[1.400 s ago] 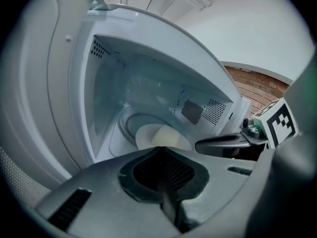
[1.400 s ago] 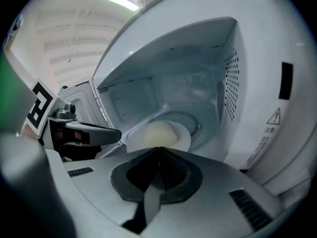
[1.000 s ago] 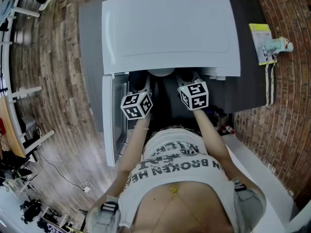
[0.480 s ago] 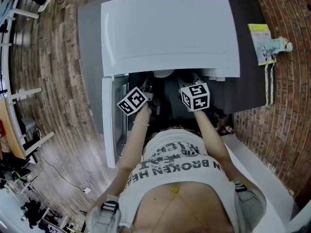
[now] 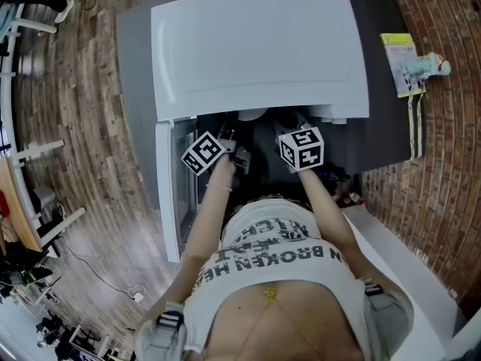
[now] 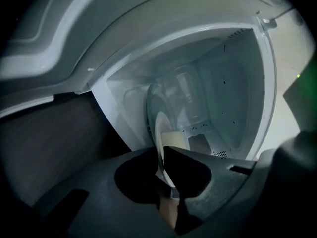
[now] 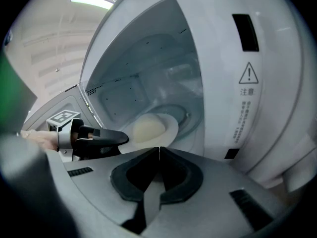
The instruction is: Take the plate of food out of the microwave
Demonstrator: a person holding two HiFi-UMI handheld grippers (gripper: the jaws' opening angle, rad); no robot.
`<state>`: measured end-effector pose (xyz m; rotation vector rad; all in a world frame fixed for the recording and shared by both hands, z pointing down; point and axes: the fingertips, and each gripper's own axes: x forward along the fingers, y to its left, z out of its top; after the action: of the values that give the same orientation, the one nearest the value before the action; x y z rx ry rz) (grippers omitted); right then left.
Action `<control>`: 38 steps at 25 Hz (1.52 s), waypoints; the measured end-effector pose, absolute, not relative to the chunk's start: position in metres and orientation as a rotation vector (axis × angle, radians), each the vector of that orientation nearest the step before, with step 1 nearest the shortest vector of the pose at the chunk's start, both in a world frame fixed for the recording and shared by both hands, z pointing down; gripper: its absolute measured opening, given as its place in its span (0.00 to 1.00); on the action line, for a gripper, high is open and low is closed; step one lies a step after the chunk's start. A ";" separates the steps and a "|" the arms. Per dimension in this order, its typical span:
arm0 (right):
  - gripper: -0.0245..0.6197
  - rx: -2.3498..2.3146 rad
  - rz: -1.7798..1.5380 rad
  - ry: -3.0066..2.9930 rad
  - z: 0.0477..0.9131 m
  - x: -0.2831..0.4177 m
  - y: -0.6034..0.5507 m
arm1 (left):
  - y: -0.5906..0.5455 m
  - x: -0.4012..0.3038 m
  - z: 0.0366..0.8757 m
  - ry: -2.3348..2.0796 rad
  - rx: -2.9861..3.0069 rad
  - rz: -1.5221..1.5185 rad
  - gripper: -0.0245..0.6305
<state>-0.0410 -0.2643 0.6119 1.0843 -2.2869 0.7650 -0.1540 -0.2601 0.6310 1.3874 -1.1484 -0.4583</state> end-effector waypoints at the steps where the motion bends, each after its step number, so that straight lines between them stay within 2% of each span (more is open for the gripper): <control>1: 0.05 1.082 0.771 -2.288 0.612 -0.042 -0.264 | -0.260 -0.155 0.631 -1.143 1.374 -0.472 0.11; 21: 0.05 1.114 0.988 -2.305 0.617 -0.035 -0.257 | -0.248 -0.154 0.629 -1.142 1.307 -0.521 0.07; 30: 0.06 1.185 1.428 -2.358 0.612 -0.028 -0.258 | -0.238 -0.150 0.626 -1.137 1.292 -0.535 0.06; 31: 0.07 1.184 1.474 -2.363 0.612 -0.028 -0.258 | -0.236 -0.150 0.627 -1.136 1.287 -0.538 0.06; 34: 0.21 1.164 1.574 -2.366 0.617 -0.029 -0.257 | -0.233 -0.149 0.628 -1.129 1.267 -0.549 0.06; 38: 0.23 1.126 1.652 -2.363 0.622 -0.036 -0.257 | -0.230 -0.149 0.629 -1.117 1.249 -0.555 0.06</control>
<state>-0.0356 -0.2572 0.6216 1.1263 -2.3632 1.6522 -0.1488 -0.2302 0.6286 1.2489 -1.1170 -0.5546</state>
